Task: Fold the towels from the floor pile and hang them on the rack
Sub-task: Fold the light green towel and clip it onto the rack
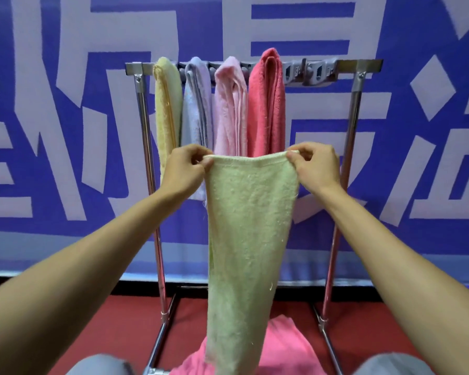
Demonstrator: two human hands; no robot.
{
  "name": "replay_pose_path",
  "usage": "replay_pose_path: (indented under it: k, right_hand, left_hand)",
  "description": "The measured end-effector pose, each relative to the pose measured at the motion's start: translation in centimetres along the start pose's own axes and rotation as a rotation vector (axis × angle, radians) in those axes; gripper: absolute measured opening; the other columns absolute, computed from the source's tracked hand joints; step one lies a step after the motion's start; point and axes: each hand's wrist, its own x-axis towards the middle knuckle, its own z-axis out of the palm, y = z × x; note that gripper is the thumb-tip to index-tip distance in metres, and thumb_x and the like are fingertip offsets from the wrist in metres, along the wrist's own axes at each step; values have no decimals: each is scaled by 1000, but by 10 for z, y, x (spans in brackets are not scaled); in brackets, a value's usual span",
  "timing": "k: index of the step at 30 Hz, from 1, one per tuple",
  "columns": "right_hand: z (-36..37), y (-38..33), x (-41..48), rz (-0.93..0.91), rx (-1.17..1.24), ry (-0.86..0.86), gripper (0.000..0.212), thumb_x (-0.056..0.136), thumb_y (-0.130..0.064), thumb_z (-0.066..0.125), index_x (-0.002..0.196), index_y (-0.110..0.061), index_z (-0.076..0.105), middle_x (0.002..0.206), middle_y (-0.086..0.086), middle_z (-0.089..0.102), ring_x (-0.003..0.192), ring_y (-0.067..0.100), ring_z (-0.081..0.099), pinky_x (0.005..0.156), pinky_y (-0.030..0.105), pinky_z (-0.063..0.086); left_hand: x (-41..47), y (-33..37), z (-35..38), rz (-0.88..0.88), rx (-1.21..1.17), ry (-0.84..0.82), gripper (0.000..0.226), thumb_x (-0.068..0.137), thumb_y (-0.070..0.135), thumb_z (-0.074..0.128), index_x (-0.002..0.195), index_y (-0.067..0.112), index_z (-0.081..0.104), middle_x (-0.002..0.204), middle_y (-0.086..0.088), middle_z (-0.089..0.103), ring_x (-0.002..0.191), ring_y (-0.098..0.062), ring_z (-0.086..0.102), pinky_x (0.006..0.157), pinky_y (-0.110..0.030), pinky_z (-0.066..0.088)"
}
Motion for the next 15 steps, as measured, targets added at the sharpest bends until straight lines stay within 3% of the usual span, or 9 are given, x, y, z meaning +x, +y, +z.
replay_pose_path:
  k: [5, 9, 12, 15]
  right_hand:
    - [24, 55, -38, 110, -102, -141, 10, 83, -20, 68, 87, -15, 76, 84, 2, 74, 82, 16, 67, 90, 33, 49]
    - [46, 105, -69, 235, -107, -244, 9, 83, -20, 70, 87, -15, 76, 81, 6, 74, 75, 12, 65, 81, 33, 53]
    - [58, 140, -100, 367, -46, -341, 8, 83, -17, 70, 75, -21, 72, 70, 2, 69, 67, 13, 61, 75, 42, 57]
    - [71, 167, -123, 485, -17, -397, 16, 79, -19, 70, 64, -24, 69, 63, -2, 67, 64, 10, 60, 72, 40, 56]
  left_hand:
    - [-35, -65, 25, -184, -39, -94, 19, 86, 8, 61, 76, 22, 67, 71, 1, 65, 70, -11, 57, 74, -35, 53]
    - [-75, -112, 52, -387, -157, -121, 25, 87, 2, 60, 73, 21, 67, 68, -2, 63, 66, -14, 55, 68, -33, 52]
    - [-108, -139, 69, -527, -208, -132, 15, 89, -1, 58, 83, 8, 68, 68, -2, 60, 64, -13, 54, 61, -25, 50]
    - [-131, -159, 85, -699, -250, -155, 11, 88, 0, 60, 83, 4, 68, 69, -8, 61, 58, -14, 57, 57, -23, 52]
